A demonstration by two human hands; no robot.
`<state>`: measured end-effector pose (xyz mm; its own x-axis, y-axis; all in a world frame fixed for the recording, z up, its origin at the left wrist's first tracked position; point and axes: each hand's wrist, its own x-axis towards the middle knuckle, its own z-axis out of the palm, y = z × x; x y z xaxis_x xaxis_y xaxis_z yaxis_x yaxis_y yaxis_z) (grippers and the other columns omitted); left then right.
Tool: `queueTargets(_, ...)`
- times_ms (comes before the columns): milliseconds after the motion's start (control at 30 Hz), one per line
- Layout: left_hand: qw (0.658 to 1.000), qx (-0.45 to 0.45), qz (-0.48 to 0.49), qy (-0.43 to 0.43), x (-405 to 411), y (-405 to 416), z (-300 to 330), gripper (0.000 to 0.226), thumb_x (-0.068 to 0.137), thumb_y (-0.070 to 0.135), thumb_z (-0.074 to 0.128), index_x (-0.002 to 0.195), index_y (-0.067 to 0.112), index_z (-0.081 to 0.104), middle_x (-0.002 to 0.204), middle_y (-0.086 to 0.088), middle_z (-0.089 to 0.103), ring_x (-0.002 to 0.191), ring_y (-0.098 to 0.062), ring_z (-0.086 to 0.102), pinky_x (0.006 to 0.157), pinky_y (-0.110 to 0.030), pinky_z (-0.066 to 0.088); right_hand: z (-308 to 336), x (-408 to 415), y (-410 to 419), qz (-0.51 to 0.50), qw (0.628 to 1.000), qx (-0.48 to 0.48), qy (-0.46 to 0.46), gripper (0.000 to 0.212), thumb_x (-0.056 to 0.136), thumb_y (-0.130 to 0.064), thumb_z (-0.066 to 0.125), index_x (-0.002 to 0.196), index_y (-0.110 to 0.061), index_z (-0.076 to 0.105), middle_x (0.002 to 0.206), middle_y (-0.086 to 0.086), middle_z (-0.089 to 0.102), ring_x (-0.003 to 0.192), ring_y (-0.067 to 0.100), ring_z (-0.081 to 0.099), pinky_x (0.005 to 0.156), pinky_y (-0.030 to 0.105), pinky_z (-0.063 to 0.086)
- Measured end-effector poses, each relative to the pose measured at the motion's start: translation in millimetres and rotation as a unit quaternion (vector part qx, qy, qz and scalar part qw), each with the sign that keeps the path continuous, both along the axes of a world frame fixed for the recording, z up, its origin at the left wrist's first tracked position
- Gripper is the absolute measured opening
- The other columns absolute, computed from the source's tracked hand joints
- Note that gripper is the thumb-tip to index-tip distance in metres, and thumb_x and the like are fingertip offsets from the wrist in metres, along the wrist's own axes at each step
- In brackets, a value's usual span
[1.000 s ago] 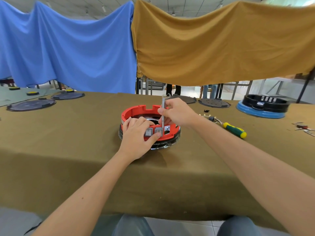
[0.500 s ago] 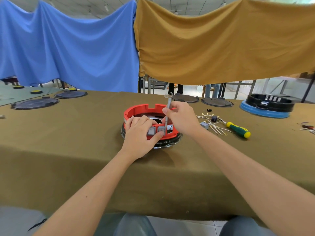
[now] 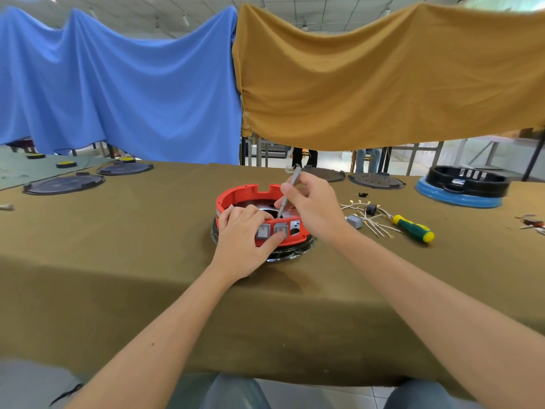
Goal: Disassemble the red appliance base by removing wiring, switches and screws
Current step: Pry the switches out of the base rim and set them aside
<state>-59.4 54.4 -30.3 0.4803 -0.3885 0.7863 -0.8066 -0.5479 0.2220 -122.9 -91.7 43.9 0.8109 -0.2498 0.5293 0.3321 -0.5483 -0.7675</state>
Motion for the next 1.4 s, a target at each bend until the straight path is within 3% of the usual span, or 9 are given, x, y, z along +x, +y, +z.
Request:
queueTargets(167,1.000,-0.007,-0.001,-0.004,-0.6,-0.6,-0.3,0.046,0.087,0.062,0.042,0.098,0.023,0.062,0.090,0.011,0.051,0.096,-0.014,0.048,0.109,-0.029,0.012,-3.0,-2.7,7.7,0.023,0.994,-0.104,0.016,0.013,0.100,-0.023,0.058,0.087,-0.023,0.058,0.079,-0.006,0.072,0.075,0.006,0.070,0.073,0.025,0.056)
queueTargets(333,1.000,-0.011,-0.004,-0.003,0.0,-0.5,-0.9,0.042,0.087,0.062,0.044,0.094,0.024,0.061,0.089,0.010,0.052,0.095,-0.013,0.047,0.108,-0.027,0.011,5.6,-1.8,10.5,0.026,0.983,-0.176,0.053,0.016,0.101,-0.027,0.056,0.092,-0.015,0.060,0.084,0.005,0.071,0.083,0.022,0.069,0.080,0.045,0.054)
queueTargets(467,1.000,-0.017,-0.006,-0.003,0.7,-0.8,-1.3,0.041,0.086,0.061,0.046,0.091,0.024,0.060,0.088,0.010,0.052,0.092,-0.012,0.046,0.108,-0.026,0.011,8.4,1.0,9.7,0.012,0.978,-0.200,0.058,0.019,0.100,-0.030,0.057,0.084,-0.021,0.057,0.063,-0.011,0.055,0.058,0.004,0.052,0.056,0.023,0.038)
queueTargets(667,1.000,-0.016,-0.006,-0.002,0.3,-0.3,-1.0,0.044,0.085,0.063,0.045,0.091,0.022,0.061,0.088,0.010,0.053,0.092,-0.011,0.045,0.108,-0.026,0.011,25.3,13.3,14.1,0.010,0.955,-0.265,0.132,0.028,0.100,-0.029,0.057,0.077,-0.014,0.053,0.065,-0.002,0.053,0.056,0.014,0.047,0.053,0.026,0.035)
queueTargets(933,1.000,-0.014,-0.006,0.002,0.0,-0.4,-0.7,0.050,0.084,0.066,0.043,0.094,0.021,0.062,0.090,0.010,0.053,0.093,-0.011,0.045,0.110,-0.028,0.010,35.3,20.7,19.2,0.015,0.946,-0.279,0.163,0.028,0.101,-0.027,0.055,0.080,-0.009,0.056,0.080,0.013,0.068,0.069,0.025,0.062,0.067,0.040,0.053)
queueTargets(1067,1.000,-0.025,-0.012,0.001,0.7,-1.2,-1.5,0.036,0.085,0.063,0.046,0.087,0.028,0.053,0.086,0.012,0.049,0.089,-0.011,0.043,0.108,-0.029,0.015,21.0,11.2,11.7,0.012,0.958,-0.265,0.110,0.025,0.100,-0.030,0.056,0.083,-0.012,0.059,0.065,-0.006,0.054,0.054,0.007,0.046,0.052,0.022,0.034)
queueTargets(1200,0.999,-0.028,-0.015,0.003,0.3,-1.1,-1.9,0.028,0.085,0.061,0.049,0.087,0.034,0.045,0.086,0.013,0.048,0.088,-0.009,0.041,0.107,-0.028,0.014,10.0,2.6,7.6,0.019,0.968,-0.238,0.070,0.021,0.100,-0.030,0.057,0.093,-0.011,0.062,0.062,-0.006,0.055,0.047,0.000,0.044,0.049,0.014,0.034)
queueTargets(1300,0.999,-0.028,-0.015,0.007,0.6,-1.0,-1.8,0.029,0.085,0.062,0.049,0.085,0.033,0.047,0.085,0.013,0.048,0.088,-0.010,0.042,0.109,-0.031,0.016,17.2,7.0,11.3,0.012,0.960,-0.260,0.099,0.023,0.100,-0.030,0.057,0.087,-0.011,0.061,0.063,-0.007,0.052,0.051,0.004,0.045,0.051,0.018,0.033)
queueTargets(1400,1.000,-0.021,-0.010,0.007,1.2,-1.0,-1.8,0.039,0.084,0.062,0.047,0.088,0.025,0.057,0.086,0.011,0.050,0.089,-0.011,0.043,0.110,-0.034,0.017,29.2,14.8,15.5,0.014,0.950,-0.274,0.146,0.029,0.100,-0.028,0.057,0.076,-0.014,0.053,0.071,0.003,0.061,0.062,0.018,0.055,0.056,0.031,0.044)
